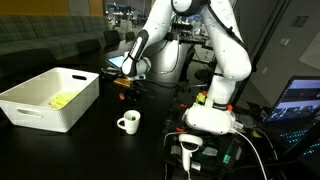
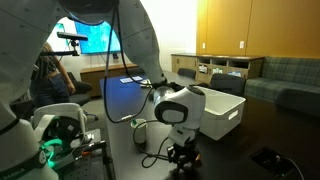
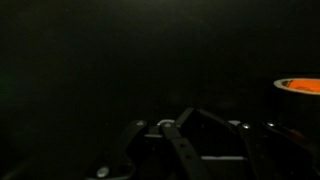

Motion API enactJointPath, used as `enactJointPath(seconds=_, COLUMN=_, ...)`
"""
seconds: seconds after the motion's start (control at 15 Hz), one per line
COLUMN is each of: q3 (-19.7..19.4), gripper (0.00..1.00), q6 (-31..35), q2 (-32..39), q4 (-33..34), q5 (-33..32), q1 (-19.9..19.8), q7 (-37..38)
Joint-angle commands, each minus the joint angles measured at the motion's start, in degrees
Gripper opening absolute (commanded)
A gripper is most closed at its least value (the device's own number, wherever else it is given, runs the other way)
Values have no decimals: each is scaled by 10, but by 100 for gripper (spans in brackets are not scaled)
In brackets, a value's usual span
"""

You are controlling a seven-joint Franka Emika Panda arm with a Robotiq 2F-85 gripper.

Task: Put the towels into the basket and the marker and tape into the mug

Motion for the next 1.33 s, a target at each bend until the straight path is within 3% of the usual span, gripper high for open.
enactJointPath(seconds=0.0, q3=26, gripper=37, q6=-2, q2=-28, q4=-11, q5=31, q1=-31, q7=-86)
enactJointPath(seconds=0.13, q3=31, gripper=45, q6=-13, q2=-44, q4=-13, q5=50, q1=-44, q7=-124)
enactJointPath(seconds=0.6, q3=39, gripper=98, q6=-57, q2=-56, q4=24, q5=109, q1=-67, q7=-230)
enactJointPath(seconds=0.8, q3=41, gripper=100, q6=-89, q2=-48, q4=57, q5=124, q1=-74, q7=-262)
enactJointPath(seconds=1.27, q3=37, gripper=100, q6=-233, q2=-4, q4=137, q5=224, q1=-100, q7=-265)
